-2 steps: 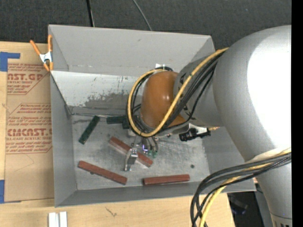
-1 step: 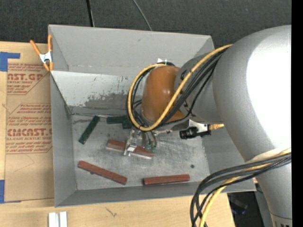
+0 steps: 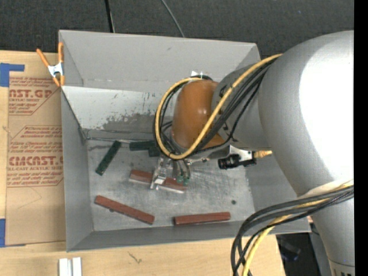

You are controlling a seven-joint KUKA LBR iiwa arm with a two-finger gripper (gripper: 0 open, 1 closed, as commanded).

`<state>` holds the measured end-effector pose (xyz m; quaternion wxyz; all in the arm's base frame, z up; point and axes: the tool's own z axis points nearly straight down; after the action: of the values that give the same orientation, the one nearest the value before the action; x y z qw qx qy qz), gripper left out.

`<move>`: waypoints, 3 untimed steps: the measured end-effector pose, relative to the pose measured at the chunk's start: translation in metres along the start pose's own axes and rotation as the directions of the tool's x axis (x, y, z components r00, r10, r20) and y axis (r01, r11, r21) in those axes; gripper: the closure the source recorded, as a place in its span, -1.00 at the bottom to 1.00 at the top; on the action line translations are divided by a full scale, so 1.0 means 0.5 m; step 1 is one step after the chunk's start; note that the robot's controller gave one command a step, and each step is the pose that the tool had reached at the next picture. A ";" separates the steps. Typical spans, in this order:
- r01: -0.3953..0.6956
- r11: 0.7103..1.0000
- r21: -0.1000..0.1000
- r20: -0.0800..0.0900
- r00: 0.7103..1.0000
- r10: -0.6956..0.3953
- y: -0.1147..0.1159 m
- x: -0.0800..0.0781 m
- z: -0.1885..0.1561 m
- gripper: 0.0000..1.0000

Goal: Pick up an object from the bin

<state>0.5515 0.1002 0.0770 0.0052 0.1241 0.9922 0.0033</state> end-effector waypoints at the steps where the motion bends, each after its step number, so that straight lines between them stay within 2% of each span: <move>1: 0.000 1.000 0.001 -0.002 1.000 0.000 -0.001 0.002 -0.006 1.00; 2: 0.001 1.000 0.008 -0.013 1.000 -0.001 -0.004 0.008 -0.038 1.00; 3: 0.000 1.000 0.007 -0.010 1.000 0.000 -0.003 0.005 -0.071 1.00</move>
Offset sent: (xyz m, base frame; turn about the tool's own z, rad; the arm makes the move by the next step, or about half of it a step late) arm 0.0000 0.0001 0.0222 0.0000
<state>0.5482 0.0991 0.1126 0.0000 0.1242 0.9923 0.0006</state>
